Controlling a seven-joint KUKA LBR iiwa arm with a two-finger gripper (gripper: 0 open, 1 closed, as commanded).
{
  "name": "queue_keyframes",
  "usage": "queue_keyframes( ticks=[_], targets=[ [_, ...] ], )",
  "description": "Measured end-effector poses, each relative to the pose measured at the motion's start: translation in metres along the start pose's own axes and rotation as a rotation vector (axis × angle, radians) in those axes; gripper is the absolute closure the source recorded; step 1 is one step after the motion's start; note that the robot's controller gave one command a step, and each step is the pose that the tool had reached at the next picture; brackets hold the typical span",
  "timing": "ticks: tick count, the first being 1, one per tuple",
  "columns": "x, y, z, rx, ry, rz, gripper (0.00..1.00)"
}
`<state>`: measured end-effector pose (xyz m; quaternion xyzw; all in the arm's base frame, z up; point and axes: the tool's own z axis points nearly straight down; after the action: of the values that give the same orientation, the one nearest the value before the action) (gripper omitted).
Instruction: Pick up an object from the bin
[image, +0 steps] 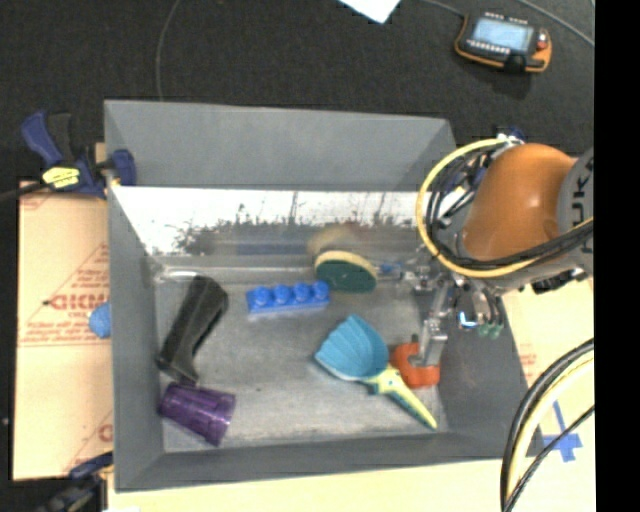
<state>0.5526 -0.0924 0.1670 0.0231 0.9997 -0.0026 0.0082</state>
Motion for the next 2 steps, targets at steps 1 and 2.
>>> queue_keyframes(
  ticks=[1, 2],
  targets=[
    [-0.001, 0.033, 0.069, -0.002, 0.011, -0.029, 0.00],
    [0.000, 0.023, 0.060, 0.002, -0.007, 0.171, 0.00]
  ],
)
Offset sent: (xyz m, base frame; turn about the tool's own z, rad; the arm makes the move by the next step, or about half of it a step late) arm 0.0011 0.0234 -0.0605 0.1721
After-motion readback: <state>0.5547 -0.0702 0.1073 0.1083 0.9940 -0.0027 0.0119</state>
